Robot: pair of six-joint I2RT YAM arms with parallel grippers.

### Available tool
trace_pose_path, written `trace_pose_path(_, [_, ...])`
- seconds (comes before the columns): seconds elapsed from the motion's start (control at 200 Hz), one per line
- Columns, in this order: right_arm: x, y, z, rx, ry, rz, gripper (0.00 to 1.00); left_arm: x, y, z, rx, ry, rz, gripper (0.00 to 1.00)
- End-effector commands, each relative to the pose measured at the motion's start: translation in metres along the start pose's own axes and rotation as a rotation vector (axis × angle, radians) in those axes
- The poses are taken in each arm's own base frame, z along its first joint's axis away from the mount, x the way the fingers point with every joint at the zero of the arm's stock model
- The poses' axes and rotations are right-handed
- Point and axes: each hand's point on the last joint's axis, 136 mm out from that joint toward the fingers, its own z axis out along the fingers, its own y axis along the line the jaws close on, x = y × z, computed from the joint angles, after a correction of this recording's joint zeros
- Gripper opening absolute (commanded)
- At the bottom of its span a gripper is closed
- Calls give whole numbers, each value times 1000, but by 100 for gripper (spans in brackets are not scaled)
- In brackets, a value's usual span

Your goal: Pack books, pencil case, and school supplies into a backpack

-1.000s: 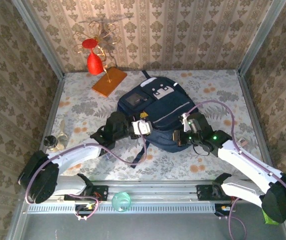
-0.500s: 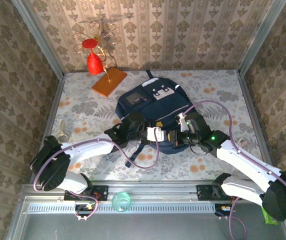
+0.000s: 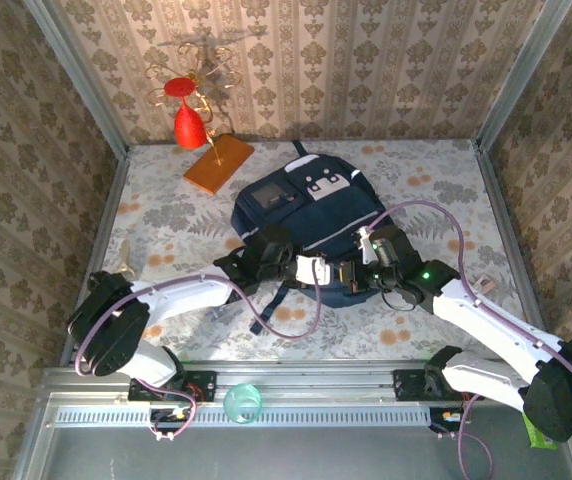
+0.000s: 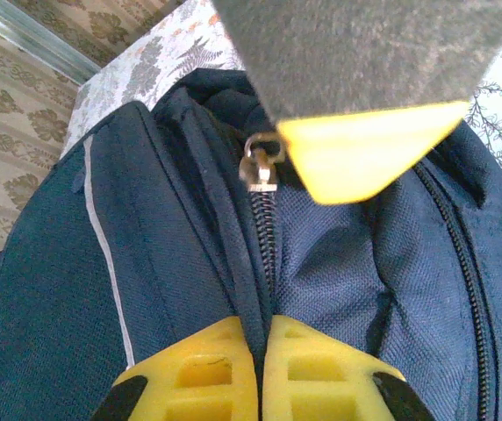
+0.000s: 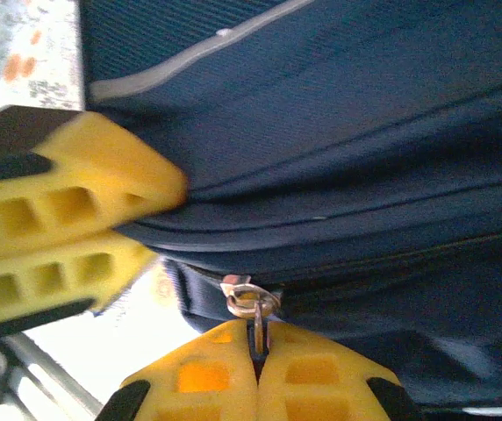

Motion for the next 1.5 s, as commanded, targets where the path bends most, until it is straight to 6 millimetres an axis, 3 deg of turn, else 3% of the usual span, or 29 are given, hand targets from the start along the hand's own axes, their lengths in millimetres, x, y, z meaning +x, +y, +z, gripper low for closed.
trace_pose_path(0.0, [-3,-38,-14,203,-6,2,0,12,14,-17,-61,0,-12,0])
trace_pose_path(0.28, [-11,-74,-31,383,-47,55,0,30,24,-38,-105,-12,-57,0])
trace_pose_path(0.415, [-21,-86,-39,421,-83,92,0,48,32,-52,-143,9,-100,0])
trace_pose_path(0.545, [-36,-50,-29,218,-125,58,0,67,38,-55,-164,60,-167,0])
trace_pose_path(0.625, [-42,-26,-25,95,-141,43,0,81,43,-51,-187,122,-232,18])
trace_pose_path(0.675, [-44,-13,-23,35,-145,23,0,88,46,-47,-193,156,-283,23])
trace_pose_path(0.925, [-40,15,-20,-99,-147,-23,0,101,60,-42,-264,230,-412,34])
trace_pose_path(1.0, [-38,20,-14,-115,-137,-24,0,94,60,-47,-271,218,-402,43])
trace_pose_path(1.23, [-39,31,-6,-141,-127,-36,0,25,30,-57,-188,18,-243,69])
trace_pose_path(1.495, [-38,35,-7,-150,-120,-46,0,-8,25,-20,-115,34,-101,68])
